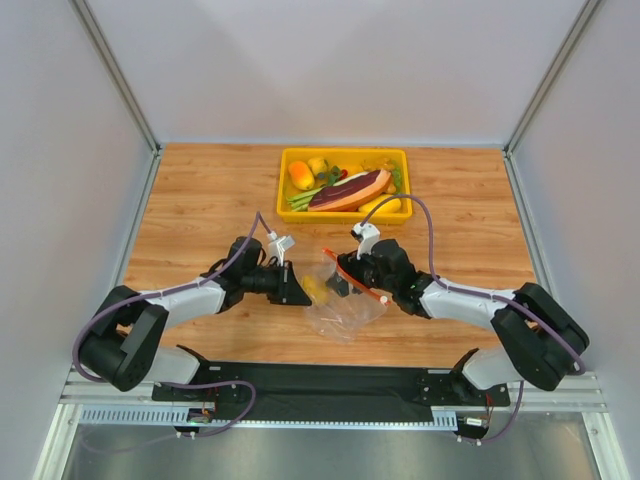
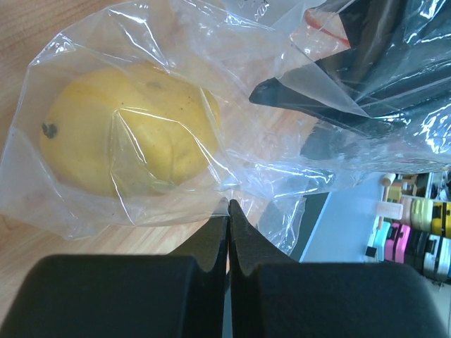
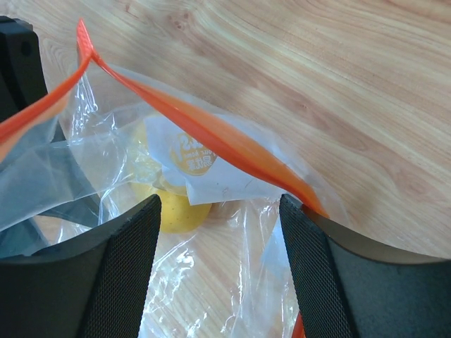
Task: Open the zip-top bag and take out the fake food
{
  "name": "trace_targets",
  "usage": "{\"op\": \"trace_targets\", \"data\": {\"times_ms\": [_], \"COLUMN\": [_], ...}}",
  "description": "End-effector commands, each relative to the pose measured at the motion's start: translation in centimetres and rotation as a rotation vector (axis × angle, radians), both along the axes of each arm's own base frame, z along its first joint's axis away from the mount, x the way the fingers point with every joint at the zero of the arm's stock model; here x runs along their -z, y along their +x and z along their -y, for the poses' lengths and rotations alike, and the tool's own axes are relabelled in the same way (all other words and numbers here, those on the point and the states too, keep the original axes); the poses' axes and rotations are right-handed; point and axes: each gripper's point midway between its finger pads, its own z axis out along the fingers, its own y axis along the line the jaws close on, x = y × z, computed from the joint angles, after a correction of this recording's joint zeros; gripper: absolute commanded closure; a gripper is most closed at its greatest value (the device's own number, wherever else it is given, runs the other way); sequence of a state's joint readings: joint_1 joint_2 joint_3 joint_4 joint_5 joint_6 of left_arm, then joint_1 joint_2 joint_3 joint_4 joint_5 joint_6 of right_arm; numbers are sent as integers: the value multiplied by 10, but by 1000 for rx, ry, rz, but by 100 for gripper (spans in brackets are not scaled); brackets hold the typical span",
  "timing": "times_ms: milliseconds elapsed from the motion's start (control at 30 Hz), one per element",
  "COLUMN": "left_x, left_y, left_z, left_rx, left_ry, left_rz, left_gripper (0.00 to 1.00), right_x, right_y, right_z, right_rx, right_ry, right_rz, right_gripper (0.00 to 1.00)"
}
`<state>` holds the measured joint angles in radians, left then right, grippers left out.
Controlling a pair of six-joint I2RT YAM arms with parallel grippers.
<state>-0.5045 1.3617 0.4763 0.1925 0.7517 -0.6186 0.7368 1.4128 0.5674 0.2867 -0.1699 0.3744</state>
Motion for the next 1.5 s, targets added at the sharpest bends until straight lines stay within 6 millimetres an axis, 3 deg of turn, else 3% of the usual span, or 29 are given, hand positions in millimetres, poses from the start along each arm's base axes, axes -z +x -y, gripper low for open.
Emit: {"op": "trace_targets", "data": {"times_ms": [0, 233, 467, 600, 900, 1367, 1400, 1467], "left_x": [-13, -21, -15, -13, -5, -27, -25, -26], "left_y": [-4, -6, -8, -6, -8, -48, -48, -48], "left_z": [6, 11, 17, 19, 21, 41, 40, 39], "left_rx": [50, 83, 111, 123, 158, 361, 358, 353], "left_ry": [-52, -90, -99, -103, -116, -248, -244, -242], "left_rz": [58, 79, 62, 66, 81, 138, 138, 147], "left_gripper": [100, 100, 100, 100, 100, 100, 100, 100], "right_x": [-6, 4, -2, -6, 14, 9, 8, 8], "right_y": [8, 5, -2, -13, -38, -60, -60, -62], "right_z": [0, -7, -21, -35, -51, -92, -94, -95], "right_rx": [17, -14, -71, -127, -218, -385, -390, -393], "right_ry": [4, 1, 61, 79, 58, 183, 191, 193], "right_rz": [37, 13, 4, 5, -42, -53, -48, -47], "right_gripper": [30, 31, 31, 31, 33, 30, 30, 46]}}
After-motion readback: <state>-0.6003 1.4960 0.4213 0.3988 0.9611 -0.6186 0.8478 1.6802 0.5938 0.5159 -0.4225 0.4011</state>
